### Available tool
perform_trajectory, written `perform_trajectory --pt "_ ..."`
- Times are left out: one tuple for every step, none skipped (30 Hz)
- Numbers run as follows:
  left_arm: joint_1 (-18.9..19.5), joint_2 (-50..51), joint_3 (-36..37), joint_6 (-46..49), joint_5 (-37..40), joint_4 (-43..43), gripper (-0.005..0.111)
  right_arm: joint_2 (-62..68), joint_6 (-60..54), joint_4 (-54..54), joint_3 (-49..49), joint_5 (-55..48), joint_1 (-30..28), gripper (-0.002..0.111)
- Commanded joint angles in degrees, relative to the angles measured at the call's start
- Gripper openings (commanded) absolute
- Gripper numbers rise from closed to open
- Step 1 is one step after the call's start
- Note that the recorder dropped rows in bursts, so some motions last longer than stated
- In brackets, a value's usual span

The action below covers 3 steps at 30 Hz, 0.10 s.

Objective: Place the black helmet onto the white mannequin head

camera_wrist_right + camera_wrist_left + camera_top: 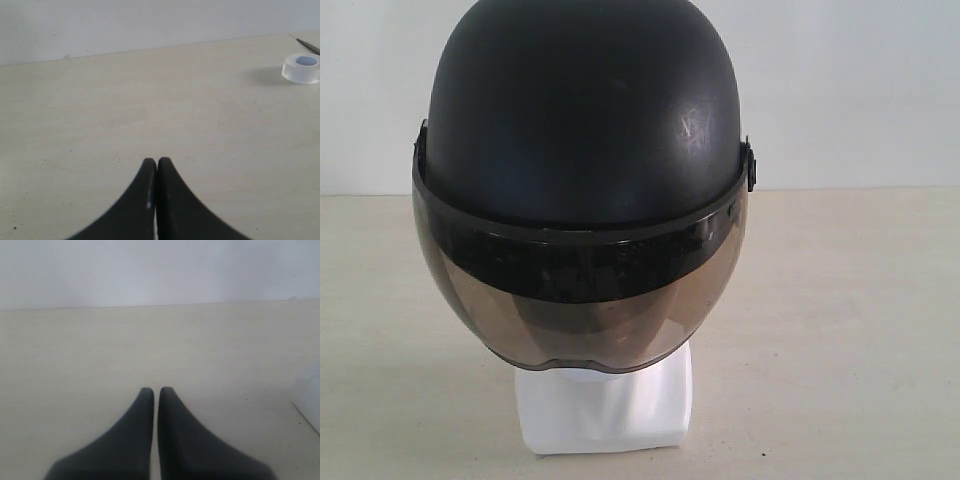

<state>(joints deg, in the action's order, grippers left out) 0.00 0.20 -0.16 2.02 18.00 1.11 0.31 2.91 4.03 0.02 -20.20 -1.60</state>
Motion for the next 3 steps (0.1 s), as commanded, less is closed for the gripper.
perform_trajectory --pt "-0.23 -0.2 0.16 0.21 -0.48 -0.59 0.004 -0.31 -0.22 0.11 -0.02 0.8 -0.16 0.0" --pt "-0.23 -0.2 0.16 0.21 -0.48 -0.59 0.004 -0.31 -0.22 0.11 -0.02 0.8 -0.16 0.0" --pt "-0.23 -0.2 0.16 0.21 -0.48 -0.59 0.004 -0.31 -0.22 0.11 -0.02 0.8 -0.16 0.0"
